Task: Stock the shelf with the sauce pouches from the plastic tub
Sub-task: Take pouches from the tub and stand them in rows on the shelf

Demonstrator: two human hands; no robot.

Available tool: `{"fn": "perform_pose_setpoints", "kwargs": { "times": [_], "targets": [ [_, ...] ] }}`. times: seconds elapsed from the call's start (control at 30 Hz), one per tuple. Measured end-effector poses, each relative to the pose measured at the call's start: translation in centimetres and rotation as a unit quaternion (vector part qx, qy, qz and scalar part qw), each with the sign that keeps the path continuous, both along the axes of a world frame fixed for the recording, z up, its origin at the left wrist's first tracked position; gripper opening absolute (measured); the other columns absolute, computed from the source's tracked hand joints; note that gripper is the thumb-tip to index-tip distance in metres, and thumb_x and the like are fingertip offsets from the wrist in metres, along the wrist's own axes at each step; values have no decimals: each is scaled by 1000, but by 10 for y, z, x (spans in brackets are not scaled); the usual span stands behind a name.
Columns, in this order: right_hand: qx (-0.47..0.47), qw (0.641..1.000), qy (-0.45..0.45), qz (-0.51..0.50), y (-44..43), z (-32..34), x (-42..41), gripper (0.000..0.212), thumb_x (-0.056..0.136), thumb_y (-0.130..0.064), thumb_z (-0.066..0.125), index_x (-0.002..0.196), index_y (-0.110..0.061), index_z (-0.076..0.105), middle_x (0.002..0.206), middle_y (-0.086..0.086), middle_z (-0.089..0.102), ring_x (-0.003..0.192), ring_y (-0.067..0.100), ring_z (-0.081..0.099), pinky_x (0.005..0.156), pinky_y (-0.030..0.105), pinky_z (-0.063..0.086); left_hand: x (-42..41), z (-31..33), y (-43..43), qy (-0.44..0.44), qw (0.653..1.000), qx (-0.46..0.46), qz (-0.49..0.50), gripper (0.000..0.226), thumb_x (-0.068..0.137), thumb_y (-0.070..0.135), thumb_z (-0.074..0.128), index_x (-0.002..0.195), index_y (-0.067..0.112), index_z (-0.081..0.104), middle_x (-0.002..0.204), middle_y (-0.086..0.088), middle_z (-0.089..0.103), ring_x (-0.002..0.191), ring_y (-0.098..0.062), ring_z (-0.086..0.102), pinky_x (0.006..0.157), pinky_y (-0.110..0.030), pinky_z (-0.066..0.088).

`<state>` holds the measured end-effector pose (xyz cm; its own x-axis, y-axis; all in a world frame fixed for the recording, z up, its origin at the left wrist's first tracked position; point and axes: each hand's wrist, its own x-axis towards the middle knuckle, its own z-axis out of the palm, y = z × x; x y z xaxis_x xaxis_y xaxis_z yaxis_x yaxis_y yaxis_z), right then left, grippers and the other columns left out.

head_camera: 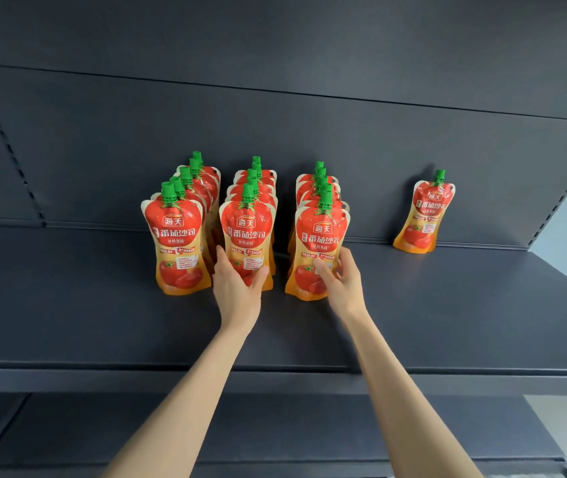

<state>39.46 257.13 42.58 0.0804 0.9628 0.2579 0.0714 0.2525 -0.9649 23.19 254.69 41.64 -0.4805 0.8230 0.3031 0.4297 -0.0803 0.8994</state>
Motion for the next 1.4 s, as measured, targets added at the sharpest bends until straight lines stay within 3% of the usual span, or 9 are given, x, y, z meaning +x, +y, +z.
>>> {"fn": "perform_pose_setpoints", "kwargs": {
  "times": [0.13,0.37,0.53,0.67,0.83,0.97,1.1,1.23,1.4],
  "targets": [
    [8,1000,-16,4,0,-1,1,36,93,-20,57,125,-7,47,120,7,61,101,9,61,72,10,52,-3,-5,4,4,1000,7,7,72,83,31,68,140,8,31,135,-11,46,126,-27,45,101,-47,44],
    [4,999,-44,6,-1,0,1,37,94,-22,54,128,-11,45,124,3,59,106,8,59,80,16,51,-1,-4,3,4,1000,14,8,61,82,24,69,133,8,39,130,-8,51,122,-24,49,98,-40,46],
    [-6,998,-55,-10,-4,3,-2,38,94,-24,54,129,-12,44,125,3,58,106,9,59,78,15,50,-1,-1,1,4,1000,-1,-2,62,83,25,68,134,8,37,131,-9,50,123,-25,49,98,-39,45],
    [-12,997,-73,-37,-15,11,-3,44,92,-24,57,131,-14,42,130,1,55,115,12,54,75,10,44,-2,5,-14,29,999,-34,-9,74,87,28,63,145,8,21,143,-13,37,133,-28,38,103,-43,40],
    [-2,986,-118,-117,-51,22,5,49,92,-26,59,136,-18,39,143,-1,45,132,14,39,99,22,33,6,22,-54,64,997,37,-26,61,89,25,61,140,9,32,142,-13,38,132,-25,37,101,-35,39],
    [35,974,-158,-156,-94,30,27,31,92,-21,58,123,-18,55,125,-2,60,117,11,52,97,28,44,25,39,-77,80,986,94,-115,39,90,21,59,126,10,51,130,-7,54,121,-19,48,97,-30,42],
    [42,967,-154,-196,-146,33,65,21,92,-19,58,112,-16,62,107,-3,66,102,10,59,86,20,45,62,49,-105,98,962,110,-229,26,90,22,59,115,15,60,114,2,64,107,-9,57,89,-18,43],
    [32,953,-175,-245,-207,20,120,16,92,-19,58,106,-17,65,97,-8,67,92,6,62,76,7,43,119,43,-145,99,939,98,-314,17,89,18,61,106,16,63,102,5,66,97,-1,59,87,-18,45],
    [-25,938,-191,-290,-301,-23,204,15,91,-11,57,103,-15,66,94,-6,69,79,11,63,69,7,44,212,-1,-215,79,912,32,-402,13,89,17,61,100,14,65,91,8,68,90,1,60,82,-12,45]
  ]
}}
